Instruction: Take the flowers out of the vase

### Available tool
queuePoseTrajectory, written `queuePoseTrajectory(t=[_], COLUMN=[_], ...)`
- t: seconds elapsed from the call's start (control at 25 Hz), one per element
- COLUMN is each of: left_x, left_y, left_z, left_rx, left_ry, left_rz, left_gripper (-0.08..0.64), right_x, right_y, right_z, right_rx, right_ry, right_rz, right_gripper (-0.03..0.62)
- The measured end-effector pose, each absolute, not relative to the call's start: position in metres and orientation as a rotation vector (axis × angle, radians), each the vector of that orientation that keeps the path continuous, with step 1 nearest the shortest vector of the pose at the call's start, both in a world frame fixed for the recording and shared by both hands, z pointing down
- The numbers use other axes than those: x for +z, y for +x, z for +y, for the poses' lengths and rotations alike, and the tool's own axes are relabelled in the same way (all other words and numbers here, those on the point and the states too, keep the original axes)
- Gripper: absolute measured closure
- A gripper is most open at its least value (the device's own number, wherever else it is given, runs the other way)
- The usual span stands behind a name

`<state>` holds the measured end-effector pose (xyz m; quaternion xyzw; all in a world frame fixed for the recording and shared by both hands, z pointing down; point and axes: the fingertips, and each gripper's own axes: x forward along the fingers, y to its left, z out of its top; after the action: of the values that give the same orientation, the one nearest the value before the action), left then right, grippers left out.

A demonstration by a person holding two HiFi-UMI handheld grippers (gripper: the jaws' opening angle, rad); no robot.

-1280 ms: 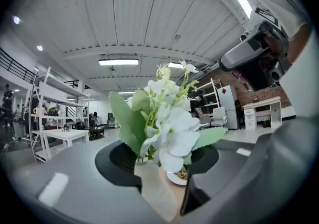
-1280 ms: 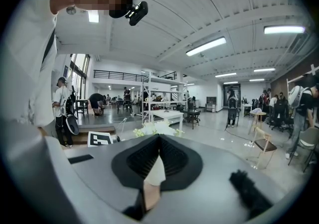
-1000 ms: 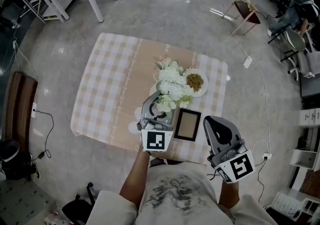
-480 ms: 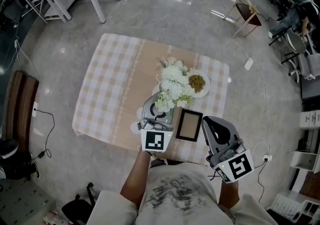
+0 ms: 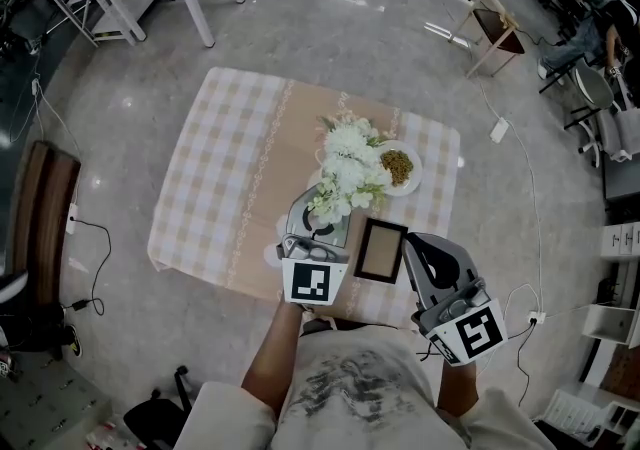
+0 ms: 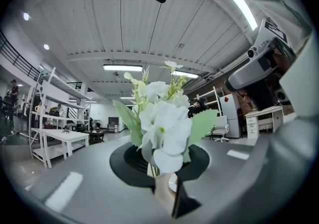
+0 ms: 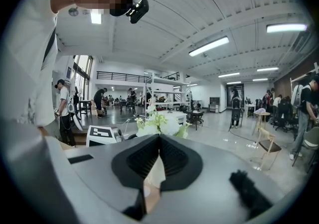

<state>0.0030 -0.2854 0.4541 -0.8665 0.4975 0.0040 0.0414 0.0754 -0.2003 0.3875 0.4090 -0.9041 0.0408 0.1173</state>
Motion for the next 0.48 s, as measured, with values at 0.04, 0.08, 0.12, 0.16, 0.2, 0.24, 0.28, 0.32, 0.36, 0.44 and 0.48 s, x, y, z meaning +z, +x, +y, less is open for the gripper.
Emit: queuePoseTrajectory(t=[0.04, 0.08, 0.12, 0.16, 0.2, 0.24, 0.28, 0.32, 0.36, 0.44, 0.48], left_x=[0.453, 0.451, 0.451, 0.450, 0.450, 0.450, 0.449, 0.449, 0.448, 0.445, 0.443], left_y=[0.004, 0.005, 0.005, 0.005, 0.003, 0.002, 0.002, 0.001, 0.002, 0.003, 0.003], left_z=[-0.289, -0.293, -0.294, -0.292, -0.288, -0.284, -0.281, -0.279, -0.279, -0.279, -0.279], left_rx=[0.012, 0.010, 0.009, 0.008, 0.007, 0.005, 0.003, 0.001, -0.002, -0.006, -0.008], left_ry=[-2.650, -2.648, -2.647, -2.645, -2.642, -2.638, -2.634, -2.631, -2.628, -2.621, -2.618], left_rz=[1.524, 1.525, 1.526, 1.524, 1.520, 1.516, 1.512, 1.508, 1.504, 1.493, 1.489], left_gripper=[0.492, 0.492, 0.492, 0.494, 0.494, 0.494, 0.495, 0.495, 0.495, 0.495, 0.495], right_x=[0.387, 0.386, 0.385, 0.386, 0.386, 0.386, 0.387, 0.387, 0.387, 0.386, 0.385], right_y=[0.076, 0.077, 0.078, 0.078, 0.077, 0.076, 0.075, 0.075, 0.074, 0.074, 0.074], right_z=[-0.204, -0.208, -0.209, -0.207, -0.202, -0.198, -0.195, -0.194, -0.194, -0.194, -0.194], right_rx=[0.121, 0.122, 0.123, 0.122, 0.121, 0.120, 0.118, 0.116, 0.114, 0.113, 0.113], right_ry=[1.195, 1.194, 1.194, 1.195, 1.198, 1.200, 1.202, 1.204, 1.204, 1.204, 1.203], right_rz=[-2.647, -2.648, -2.648, -2.648, -2.648, -2.648, -2.649, -2.650, -2.652, -2.654, -2.655], right_gripper=[0.575, 0.575, 0.575, 0.575, 0.575, 0.576, 0.576, 0.575, 0.577, 0.576, 0.575])
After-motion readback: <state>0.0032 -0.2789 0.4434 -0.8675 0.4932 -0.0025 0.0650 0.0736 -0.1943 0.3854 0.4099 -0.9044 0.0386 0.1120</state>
